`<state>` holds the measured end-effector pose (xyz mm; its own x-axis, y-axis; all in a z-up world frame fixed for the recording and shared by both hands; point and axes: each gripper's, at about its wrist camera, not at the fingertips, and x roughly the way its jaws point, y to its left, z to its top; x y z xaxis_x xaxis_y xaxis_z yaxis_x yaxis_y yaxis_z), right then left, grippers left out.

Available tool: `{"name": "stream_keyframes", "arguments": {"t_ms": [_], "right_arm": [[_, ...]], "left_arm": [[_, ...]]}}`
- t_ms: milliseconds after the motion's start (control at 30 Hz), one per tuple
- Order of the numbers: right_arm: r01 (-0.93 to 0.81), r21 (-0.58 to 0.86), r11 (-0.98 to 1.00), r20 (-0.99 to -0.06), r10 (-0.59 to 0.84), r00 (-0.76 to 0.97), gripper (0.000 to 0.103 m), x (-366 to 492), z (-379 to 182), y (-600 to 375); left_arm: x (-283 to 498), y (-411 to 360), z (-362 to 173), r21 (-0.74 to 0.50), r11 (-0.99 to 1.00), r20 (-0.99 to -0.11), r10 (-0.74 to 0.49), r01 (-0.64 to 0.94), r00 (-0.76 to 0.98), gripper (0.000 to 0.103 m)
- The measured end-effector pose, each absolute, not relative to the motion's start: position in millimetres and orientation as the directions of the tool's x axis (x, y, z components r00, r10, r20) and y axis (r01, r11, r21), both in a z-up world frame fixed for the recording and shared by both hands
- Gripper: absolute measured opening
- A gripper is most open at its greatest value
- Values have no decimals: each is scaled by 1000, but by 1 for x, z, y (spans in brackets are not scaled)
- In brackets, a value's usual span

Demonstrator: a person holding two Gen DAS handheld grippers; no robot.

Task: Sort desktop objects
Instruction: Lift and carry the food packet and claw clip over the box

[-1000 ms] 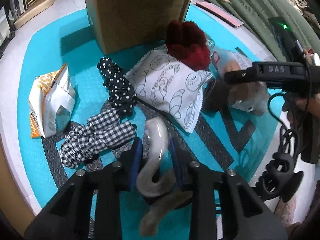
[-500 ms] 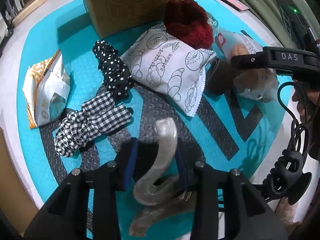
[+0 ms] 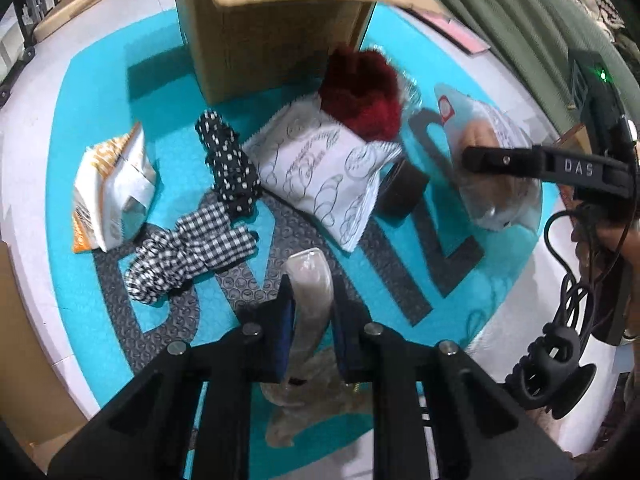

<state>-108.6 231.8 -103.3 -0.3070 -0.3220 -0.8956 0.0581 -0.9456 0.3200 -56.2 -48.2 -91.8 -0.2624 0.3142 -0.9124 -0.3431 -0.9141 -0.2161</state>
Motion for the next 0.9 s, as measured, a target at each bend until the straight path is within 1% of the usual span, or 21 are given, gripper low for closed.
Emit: {"name": "stream_keyframes", "arguments": {"t_ms": [100, 333, 367, 400, 900], "right_arm": [[64, 327, -943, -889, -330, -317, 79, -104, -99, 239], [102, 317, -943, -881, -332, -337, 79, -84, -67, 235], [107, 313, -944, -881, -331, -339, 79, -83, -66, 233], [114, 310, -944, -881, -330, -339, 79, -81, -64, 233], [208, 317, -925, -842, -375, -388, 79, -50, -11, 221]], "left_arm": [[-53, -46, -81, -215, -915, -905, 318, -342, -282, 16], [-47, -47, -61, -200, -912, -893, 319, -357, -316, 15], [-51, -31, -60, -200, -913, -893, 319, -356, -318, 15], [-49, -30, -58, -204, -913, -890, 323, -353, -321, 15], [-27, -39, 2, -175, -912, -844, 333, -371, -420, 15]]}}
